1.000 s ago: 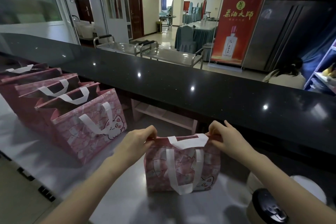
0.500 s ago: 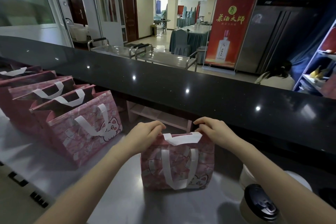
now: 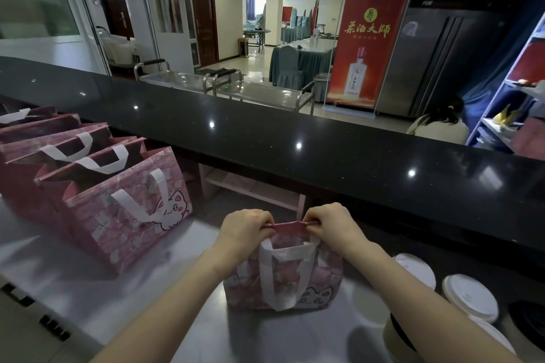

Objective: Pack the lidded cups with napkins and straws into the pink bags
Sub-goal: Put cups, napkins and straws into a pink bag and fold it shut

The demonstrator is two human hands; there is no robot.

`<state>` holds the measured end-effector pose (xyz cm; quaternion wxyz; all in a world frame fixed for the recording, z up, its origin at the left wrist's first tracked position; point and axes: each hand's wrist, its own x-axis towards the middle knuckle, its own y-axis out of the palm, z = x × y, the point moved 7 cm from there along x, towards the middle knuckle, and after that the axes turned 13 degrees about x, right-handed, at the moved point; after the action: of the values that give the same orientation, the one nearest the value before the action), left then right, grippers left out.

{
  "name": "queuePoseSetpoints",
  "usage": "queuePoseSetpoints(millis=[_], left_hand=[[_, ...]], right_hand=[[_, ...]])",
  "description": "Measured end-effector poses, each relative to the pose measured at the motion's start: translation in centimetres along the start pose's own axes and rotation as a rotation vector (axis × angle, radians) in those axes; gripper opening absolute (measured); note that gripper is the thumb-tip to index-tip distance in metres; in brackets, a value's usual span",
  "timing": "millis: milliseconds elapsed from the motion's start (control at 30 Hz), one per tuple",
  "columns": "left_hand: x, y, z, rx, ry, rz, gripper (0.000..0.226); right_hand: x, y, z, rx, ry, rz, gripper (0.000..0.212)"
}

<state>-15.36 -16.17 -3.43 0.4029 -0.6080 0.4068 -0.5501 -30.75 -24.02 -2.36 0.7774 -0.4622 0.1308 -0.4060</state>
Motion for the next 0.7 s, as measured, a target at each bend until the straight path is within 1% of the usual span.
queuePoseSetpoints(millis=[100,167,233,300,433,533,600,700], left_hand=[[0.0,0.2,0.2,0.017,-0.023,-0.009,0.019],[-0.1,0.0,0.3,0.017,-0.021,-0.022,0.017],[0.1,-0.3,0.0,0.001,-0.001,-0.03,0.016],[0.5,-0.1,-0.8,0.006,0.029,-0.009,0.019],[0.7,0.5,-1.7,0.082,0.029,-0.003,0.018],[0.6,0.6,-1.7,0.092,0.017,-0.022,0.017],[0.7,0.1,-1.5,0.071,0.023,-0.035,0.017],[0.4,-0.7,0.4,-0.014,0.005,0.006,0.023]], right_hand=[[0.2,0.1,0.2,-0.026,0.001,0.019,0.013],[0.4,0.3,0.7,-0.018,-0.002,0.061,0.015],[0.6,0.9,1.5,0.001,-0.012,0.127,0.02],[1.0,1.4,2.3,-0.017,-0.029,0.155,0.02],[1.2,1.8,2.9,-0.106,-0.04,0.144,0.018],[0.9,1.8,2.7,-0.101,-0.059,0.104,0.017],[0.6,1.5,2.3,-0.036,-0.057,0.099,0.019],[0.3,0.1,0.5,0.162,0.029,0.116,0.025]])
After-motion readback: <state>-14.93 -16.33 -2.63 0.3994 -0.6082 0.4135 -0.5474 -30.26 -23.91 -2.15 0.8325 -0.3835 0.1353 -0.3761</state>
